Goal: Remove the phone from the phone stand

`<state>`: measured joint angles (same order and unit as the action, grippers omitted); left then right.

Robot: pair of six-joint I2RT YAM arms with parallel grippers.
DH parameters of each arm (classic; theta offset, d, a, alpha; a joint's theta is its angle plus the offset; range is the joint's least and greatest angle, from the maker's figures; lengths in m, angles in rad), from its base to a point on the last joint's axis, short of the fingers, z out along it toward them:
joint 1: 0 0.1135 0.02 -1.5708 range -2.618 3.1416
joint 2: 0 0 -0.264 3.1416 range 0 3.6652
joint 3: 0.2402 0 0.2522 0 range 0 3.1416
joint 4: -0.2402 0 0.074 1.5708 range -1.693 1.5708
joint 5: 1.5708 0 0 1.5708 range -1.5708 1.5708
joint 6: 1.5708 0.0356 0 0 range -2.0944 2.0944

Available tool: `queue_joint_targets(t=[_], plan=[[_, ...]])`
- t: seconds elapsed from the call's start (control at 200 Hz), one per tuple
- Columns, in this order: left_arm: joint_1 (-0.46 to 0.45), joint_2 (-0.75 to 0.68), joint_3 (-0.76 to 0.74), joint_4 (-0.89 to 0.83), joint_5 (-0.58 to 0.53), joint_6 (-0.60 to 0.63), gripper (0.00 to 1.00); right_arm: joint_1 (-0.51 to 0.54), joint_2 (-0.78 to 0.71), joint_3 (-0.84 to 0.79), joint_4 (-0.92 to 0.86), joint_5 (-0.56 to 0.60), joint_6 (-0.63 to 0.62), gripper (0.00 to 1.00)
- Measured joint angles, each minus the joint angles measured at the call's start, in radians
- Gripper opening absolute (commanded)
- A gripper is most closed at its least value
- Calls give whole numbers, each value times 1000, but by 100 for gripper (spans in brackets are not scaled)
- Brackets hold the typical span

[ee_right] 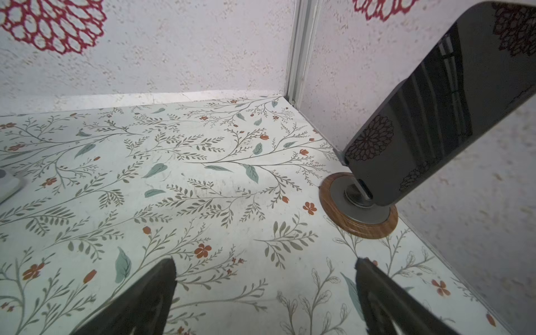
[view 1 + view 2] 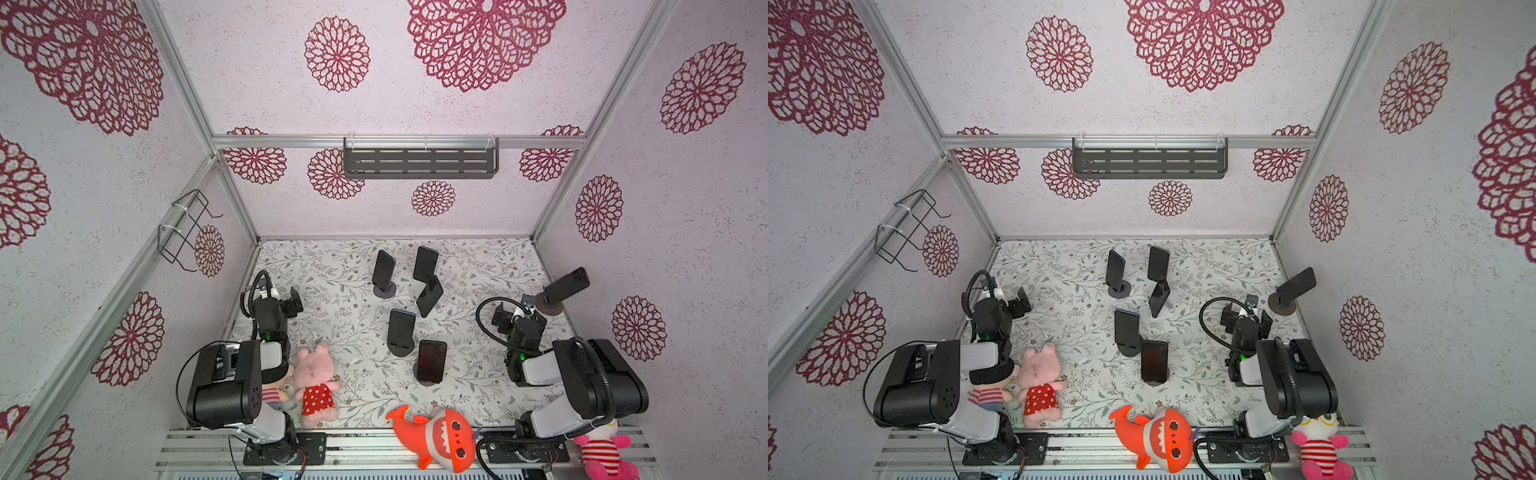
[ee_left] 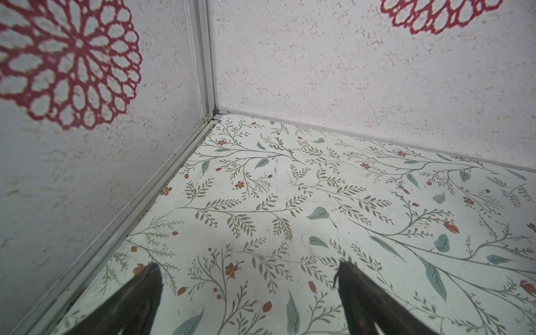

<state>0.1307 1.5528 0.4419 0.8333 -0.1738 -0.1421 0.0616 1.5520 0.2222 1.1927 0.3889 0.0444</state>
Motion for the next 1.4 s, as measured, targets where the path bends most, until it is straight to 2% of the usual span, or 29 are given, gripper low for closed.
queue_joint_targets(t=[1.191,1.301,1.401], plan=[[0,0,0,0,1,0,97,-3,-1,2,-3,-1,0,99],[-1,-47,6,-81,-8,-1,97,-3,-46,42,-116,-5,-1,99],[-32,-212,33,-230,-70,-5,97,-2,-164,124,-300,-13,-1,99]])
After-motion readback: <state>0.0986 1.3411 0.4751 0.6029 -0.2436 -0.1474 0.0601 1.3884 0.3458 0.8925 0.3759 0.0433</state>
